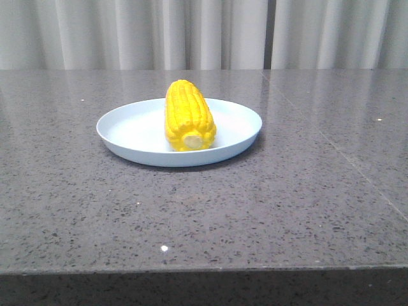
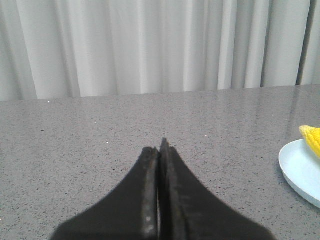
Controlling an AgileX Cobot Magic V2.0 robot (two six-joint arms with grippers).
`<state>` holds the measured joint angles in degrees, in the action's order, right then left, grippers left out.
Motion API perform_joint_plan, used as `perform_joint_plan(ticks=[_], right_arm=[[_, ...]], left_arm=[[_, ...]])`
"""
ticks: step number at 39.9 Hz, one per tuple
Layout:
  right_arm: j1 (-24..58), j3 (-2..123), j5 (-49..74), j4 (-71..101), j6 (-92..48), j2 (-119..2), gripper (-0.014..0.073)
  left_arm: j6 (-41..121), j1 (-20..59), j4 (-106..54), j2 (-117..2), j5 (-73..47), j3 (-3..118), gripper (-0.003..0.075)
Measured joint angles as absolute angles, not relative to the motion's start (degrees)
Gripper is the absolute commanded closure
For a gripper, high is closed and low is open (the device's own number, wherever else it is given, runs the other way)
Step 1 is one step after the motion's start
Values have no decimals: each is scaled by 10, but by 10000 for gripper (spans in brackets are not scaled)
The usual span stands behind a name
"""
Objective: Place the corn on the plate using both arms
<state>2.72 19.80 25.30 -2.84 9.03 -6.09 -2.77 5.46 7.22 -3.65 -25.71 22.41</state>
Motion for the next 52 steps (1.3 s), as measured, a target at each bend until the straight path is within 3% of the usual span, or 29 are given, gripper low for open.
perform_joint_plan(ticks=[25, 40, 52], right_arm=[[27, 198, 253, -28, 90, -61, 706], [27, 198, 252, -29, 90, -61, 706], [27, 198, 252, -30, 90, -61, 706]], left_arm=[[-28, 55, 72, -36, -245, 217, 741], [-28, 50, 16, 2, -158, 87, 741], [-28, 0, -21, 2, -69, -3, 741]])
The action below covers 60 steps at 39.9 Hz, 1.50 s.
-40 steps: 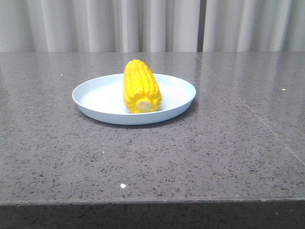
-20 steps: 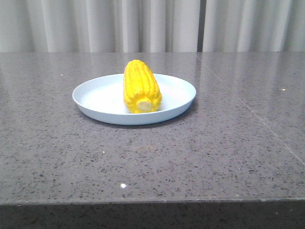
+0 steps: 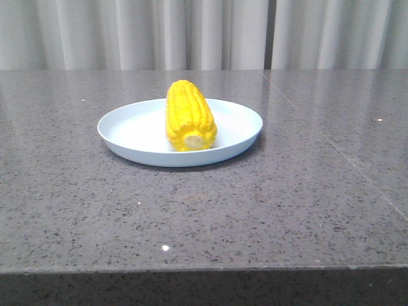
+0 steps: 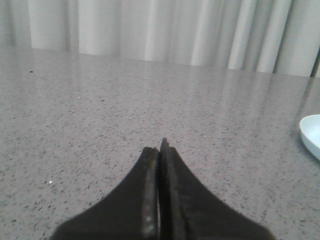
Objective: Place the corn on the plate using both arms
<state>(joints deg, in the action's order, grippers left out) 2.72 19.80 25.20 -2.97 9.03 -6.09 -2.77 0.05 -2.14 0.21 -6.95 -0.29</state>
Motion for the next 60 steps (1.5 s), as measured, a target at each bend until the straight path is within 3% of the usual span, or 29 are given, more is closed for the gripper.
perform_joint_plan(ticks=[48, 60], right_arm=[[27, 197, 251, -32, 90, -61, 706], [27, 83, 144, 9, 10, -61, 706]], left_arm=[[-28, -6, -29, 2, -58, -3, 741], [-28, -6, -29, 2, -58, -3, 741]])
